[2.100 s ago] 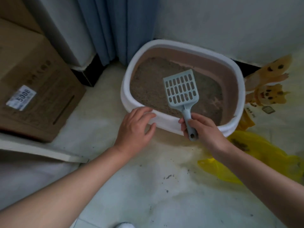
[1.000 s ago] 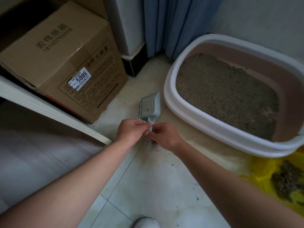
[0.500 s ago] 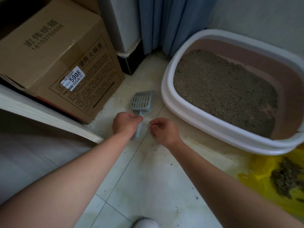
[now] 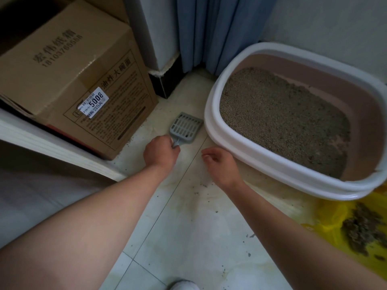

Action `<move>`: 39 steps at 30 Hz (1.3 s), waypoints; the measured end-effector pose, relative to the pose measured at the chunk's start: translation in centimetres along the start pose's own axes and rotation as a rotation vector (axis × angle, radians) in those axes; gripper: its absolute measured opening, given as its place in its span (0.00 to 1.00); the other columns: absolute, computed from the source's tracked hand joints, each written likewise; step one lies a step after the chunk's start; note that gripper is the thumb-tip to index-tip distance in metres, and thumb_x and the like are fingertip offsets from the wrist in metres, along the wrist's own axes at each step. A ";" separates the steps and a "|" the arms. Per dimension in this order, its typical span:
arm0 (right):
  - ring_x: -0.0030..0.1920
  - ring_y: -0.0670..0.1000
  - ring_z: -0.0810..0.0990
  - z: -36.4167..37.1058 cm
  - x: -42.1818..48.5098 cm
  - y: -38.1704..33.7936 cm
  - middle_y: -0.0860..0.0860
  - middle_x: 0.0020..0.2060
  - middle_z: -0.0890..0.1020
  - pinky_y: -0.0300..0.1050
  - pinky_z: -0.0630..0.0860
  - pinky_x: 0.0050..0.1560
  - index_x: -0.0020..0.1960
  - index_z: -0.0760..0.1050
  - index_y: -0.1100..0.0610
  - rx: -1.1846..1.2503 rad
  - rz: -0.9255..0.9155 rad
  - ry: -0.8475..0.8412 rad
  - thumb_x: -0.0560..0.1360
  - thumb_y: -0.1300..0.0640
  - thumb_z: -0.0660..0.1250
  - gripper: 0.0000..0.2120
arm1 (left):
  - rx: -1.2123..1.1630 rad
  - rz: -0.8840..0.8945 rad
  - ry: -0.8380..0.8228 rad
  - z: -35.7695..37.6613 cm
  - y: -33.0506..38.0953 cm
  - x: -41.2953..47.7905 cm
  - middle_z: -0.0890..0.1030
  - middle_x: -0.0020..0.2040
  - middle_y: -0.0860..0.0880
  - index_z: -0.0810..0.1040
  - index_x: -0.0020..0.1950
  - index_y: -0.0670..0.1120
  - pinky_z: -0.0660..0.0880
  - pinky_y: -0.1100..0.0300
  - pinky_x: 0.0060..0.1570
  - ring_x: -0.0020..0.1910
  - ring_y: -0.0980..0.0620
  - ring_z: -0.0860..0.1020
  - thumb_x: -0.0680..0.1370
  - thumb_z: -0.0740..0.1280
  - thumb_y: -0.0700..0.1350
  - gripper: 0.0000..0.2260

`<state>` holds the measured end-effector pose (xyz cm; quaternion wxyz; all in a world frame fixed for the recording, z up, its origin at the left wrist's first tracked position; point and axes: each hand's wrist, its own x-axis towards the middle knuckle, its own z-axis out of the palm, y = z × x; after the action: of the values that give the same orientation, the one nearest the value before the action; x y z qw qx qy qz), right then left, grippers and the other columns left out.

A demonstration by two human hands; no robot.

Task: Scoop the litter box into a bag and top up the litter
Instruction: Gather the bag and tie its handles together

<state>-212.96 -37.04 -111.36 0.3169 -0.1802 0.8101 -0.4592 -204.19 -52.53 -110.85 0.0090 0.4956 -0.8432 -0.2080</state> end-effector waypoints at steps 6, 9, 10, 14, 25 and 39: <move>0.52 0.45 0.81 -0.1 -0.4 0.2 0.48 0.52 0.84 0.41 0.76 0.57 0.59 0.81 0.56 -0.048 -0.018 -0.038 0.79 0.58 0.64 0.11 | 0.024 0.036 -0.014 0.5 -0.5 0.0 0.82 0.43 0.45 0.79 0.46 0.44 0.70 0.57 0.36 0.42 0.44 0.80 0.77 0.70 0.50 0.10; 0.54 0.47 0.81 -0.2 -0.7 0.4 0.48 0.52 0.83 0.45 0.77 0.59 0.60 0.80 0.56 -0.063 -0.004 -0.052 0.78 0.57 0.64 0.12 | 0.048 0.048 -0.025 0.5 -0.4 -0.3 0.81 0.44 0.46 0.80 0.48 0.44 0.69 0.58 0.36 0.43 0.45 0.80 0.76 0.71 0.50 0.10; 0.54 0.47 0.81 -0.3 -0.8 0.4 0.48 0.53 0.83 0.45 0.76 0.59 0.60 0.80 0.55 -0.068 -0.004 -0.055 0.78 0.57 0.64 0.12 | 0.051 0.053 -0.024 0.5 -0.4 -0.3 0.81 0.45 0.46 0.79 0.48 0.44 0.69 0.58 0.36 0.43 0.44 0.80 0.75 0.71 0.50 0.09; 0.55 0.47 0.81 -0.7 -1.1 0.0 0.49 0.54 0.83 0.46 0.76 0.61 0.61 0.79 0.56 -0.077 -0.013 -0.057 0.78 0.57 0.64 0.13 | 0.065 0.064 -0.007 0.6 -0.6 -0.3 0.80 0.46 0.46 0.79 0.49 0.45 0.69 0.57 0.36 0.43 0.45 0.80 0.76 0.71 0.49 0.08; 0.65 0.50 0.77 -2.3 -1.8 -0.7 0.52 0.64 0.79 0.50 0.71 0.68 0.69 0.74 0.57 -0.142 -0.026 -0.066 0.79 0.54 0.65 0.20 | 0.214 0.312 0.096 0.1 0.4 -1.9 0.77 0.61 0.41 0.74 0.65 0.41 0.71 0.49 0.53 0.59 0.41 0.75 0.78 0.64 0.50 0.19; 0.53 0.56 0.81 -11.1 -7.5 -2.4 0.50 0.54 0.84 0.51 0.79 0.49 0.63 0.76 0.51 -0.761 -0.342 0.124 0.79 0.50 0.59 0.15 | 0.145 0.814 0.188 -3.0 6.3 -8.0 0.81 0.43 0.50 0.82 0.48 0.45 0.74 0.55 0.37 0.41 0.50 0.77 0.80 0.59 0.52 0.15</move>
<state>-215.02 -26.89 -102.53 0.0978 -0.3884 0.8978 -0.1834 -204.68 -44.18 -104.29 0.1326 0.1381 -0.9781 -0.0815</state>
